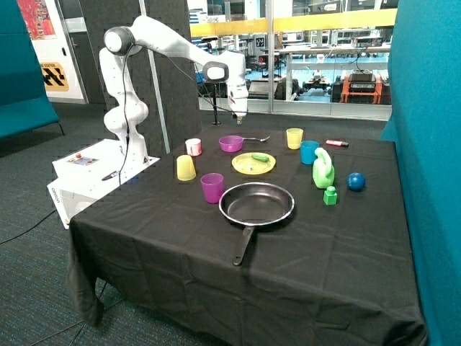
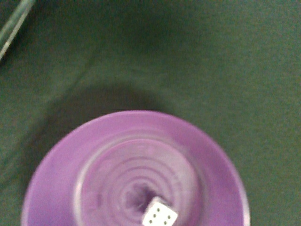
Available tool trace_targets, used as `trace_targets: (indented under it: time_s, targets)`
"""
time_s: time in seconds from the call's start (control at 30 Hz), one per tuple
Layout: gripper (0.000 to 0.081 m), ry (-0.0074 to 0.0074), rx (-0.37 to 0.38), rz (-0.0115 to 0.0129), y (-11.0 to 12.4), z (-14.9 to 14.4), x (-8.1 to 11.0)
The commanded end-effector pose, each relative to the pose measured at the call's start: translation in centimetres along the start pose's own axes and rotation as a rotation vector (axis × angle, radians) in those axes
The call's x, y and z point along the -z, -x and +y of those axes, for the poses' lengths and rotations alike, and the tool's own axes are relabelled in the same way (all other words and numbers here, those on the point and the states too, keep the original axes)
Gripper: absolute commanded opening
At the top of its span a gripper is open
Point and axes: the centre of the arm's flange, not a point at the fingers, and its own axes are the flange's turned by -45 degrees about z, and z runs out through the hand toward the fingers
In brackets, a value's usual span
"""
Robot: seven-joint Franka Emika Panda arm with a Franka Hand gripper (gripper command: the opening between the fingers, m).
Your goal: Roll the dices in the bowl
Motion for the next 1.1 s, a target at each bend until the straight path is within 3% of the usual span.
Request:
trace_targets:
  time_s: [0.0, 0.23, 0.57, 1.07]
  targets:
    - [0.0334, 0.0021, -0.088, -0.0100, -0.2, 4.4, -0.6]
    - [0.0318, 0.0025, -0.168, -0.0099, 0.7, 8.3, -1.3]
    - [0.0334, 0.0034, -0.355, -0.0097, 1.8, 13.6, -2.4]
    - [0.0432, 0.0039, -0.463, -0.0095, 1.6, 15.9, -4.9]
